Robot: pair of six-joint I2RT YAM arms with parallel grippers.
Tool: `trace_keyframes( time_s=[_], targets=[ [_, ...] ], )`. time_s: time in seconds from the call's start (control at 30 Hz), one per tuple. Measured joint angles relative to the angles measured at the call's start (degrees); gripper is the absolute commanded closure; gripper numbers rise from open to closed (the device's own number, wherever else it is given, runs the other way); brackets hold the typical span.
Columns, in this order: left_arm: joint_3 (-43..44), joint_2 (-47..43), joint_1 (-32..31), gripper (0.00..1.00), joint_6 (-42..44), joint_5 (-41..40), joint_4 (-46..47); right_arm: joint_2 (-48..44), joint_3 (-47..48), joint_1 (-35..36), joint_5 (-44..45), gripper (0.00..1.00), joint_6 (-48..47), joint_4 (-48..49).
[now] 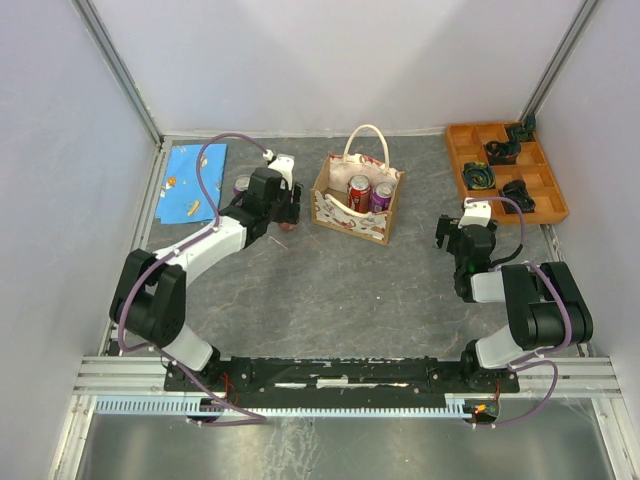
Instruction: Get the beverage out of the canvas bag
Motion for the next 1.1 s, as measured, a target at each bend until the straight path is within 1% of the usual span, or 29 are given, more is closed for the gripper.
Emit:
trace_keyframes(
  time_s=[0.07, 0.13, 0.2, 0.37, 0.43, 0.5, 0.6, 0.63, 0.93, 1.1],
  targets=[
    [-0.22, 0.79, 0.11, 0.96, -0.02, -0.04, 0.59, 0.00, 0.00, 0.00, 0.00, 0.01, 0.00, 0.00],
    [-0.31, 1.49, 0.28, 0.94, -0.04, -0.02, 0.66, 0.00, 0.00, 0.00, -0.02, 0.01, 0.00, 0.00],
    [-0.42, 2.34, 0.57, 0.84, -0.07, -0.04, 0.63, 0.00, 0.00, 0.00, 0.00, 0.01, 0.00, 0.00],
    [-0.57, 3.52, 1.29, 0.69, -0.11, -0.04, 1.03, 0.00, 0.00, 0.00, -0.02, 0.01, 0.00, 0.00],
    [-0.59, 3.58, 1.53, 0.56, -0.13, -0.04, 1.22, 0.00, 0.00, 0.00, -0.02, 0.01, 0.00, 0.00],
    [-0.59, 3.67, 1.64, 0.38, -0.15, -0.07, 1.51, 0.00, 0.00, 0.00, 0.00, 0.01, 0.00, 0.00],
    [-0.61, 3.67, 1.81, 0.04, -0.37, -0.11, 1.53, 0.00, 0.00, 0.00, 0.00, 0.01, 0.00, 0.00],
    [-0.61, 3.67, 1.86, 0.00, -0.59, -0.20, 1.53, 0.00, 0.00, 0.00, 0.00, 0.01, 0.00, 0.00],
    [-0.55, 3.34, 1.90, 0.01, -0.96, -1.44, 1.81, 0.00, 0.00, 0.00, 0.00, 0.01, 0.00, 0.00],
    [1.09, 0.11, 1.90, 0.01, -0.96, -1.44, -0.76, 0.00, 0.00, 0.00, 0.00, 0.01, 0.00, 0.00]
  ],
)
